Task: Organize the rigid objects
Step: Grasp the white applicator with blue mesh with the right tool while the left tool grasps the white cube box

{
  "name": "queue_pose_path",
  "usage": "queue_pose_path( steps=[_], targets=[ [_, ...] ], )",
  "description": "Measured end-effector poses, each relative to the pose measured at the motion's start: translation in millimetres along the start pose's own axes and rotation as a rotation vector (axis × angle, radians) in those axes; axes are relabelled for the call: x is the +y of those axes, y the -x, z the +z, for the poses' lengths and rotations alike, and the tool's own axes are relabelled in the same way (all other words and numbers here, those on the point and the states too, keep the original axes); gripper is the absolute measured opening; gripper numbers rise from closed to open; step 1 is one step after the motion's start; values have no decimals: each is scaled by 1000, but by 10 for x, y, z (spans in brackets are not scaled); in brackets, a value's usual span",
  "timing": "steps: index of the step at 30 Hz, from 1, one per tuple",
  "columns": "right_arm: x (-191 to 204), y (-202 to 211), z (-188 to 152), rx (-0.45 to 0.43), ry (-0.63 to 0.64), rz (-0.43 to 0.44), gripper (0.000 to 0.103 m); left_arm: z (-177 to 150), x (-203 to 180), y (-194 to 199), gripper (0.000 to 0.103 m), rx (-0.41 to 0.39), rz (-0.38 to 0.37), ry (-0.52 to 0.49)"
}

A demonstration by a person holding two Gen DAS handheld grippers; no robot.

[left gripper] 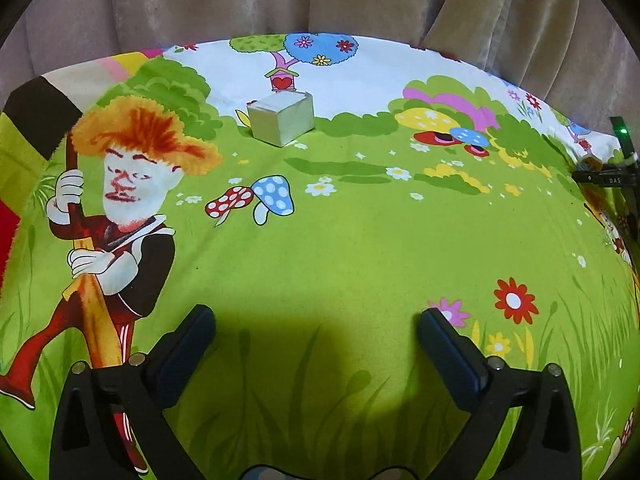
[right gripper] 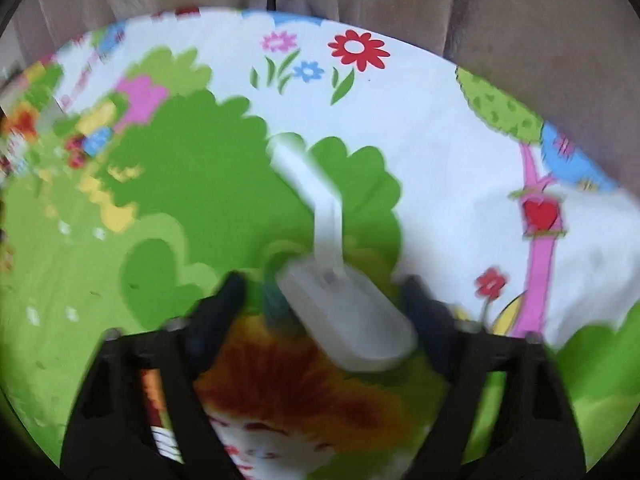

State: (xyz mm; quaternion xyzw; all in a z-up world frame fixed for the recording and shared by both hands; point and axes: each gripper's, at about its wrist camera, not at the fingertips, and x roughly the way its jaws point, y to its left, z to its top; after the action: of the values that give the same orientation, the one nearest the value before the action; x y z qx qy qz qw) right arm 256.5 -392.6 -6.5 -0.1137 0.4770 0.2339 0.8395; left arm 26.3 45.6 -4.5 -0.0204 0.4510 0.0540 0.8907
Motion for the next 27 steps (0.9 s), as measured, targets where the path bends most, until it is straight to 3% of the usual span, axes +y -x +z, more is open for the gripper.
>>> queue_pose_path(
  steps=[2, 3, 5, 8, 10, 15, 20, 22, 27],
  targets=[
    [80, 56, -61, -26, -19, -68, 61, 2, 5, -5, 103, 0, -2, 1],
    [131, 82, -85, -28, -45, -76, 61, -2, 2, -4, 103, 1, -1, 0],
    [343, 184, -136, -60, -73, -48, 50, 5, 4, -7, 103, 1, -2, 0],
    [951, 364, -180, -89, -76, 13, 48, 9, -3, -15, 103, 2, 0, 0],
    [1549, 443, -221, -100, -5, 41, 47, 9, -2, -16, 103, 2, 1, 1],
    [2598, 472, -386, -122, 71, 108, 47, 12, 5, -21, 103, 5, -1, -2],
    [2877, 411, -463, -130, 50, 92, 48, 260, 20, -191, 103, 25, -28, -38],
    [2844, 427, -515, -158, 14, 89, 49, 505, 55, -360, 103, 24, 7, -17],
    [2904, 393, -597, -159, 33, 23, 56, 1253, 221, -880, 103, 28, 44, 167]
  ],
)
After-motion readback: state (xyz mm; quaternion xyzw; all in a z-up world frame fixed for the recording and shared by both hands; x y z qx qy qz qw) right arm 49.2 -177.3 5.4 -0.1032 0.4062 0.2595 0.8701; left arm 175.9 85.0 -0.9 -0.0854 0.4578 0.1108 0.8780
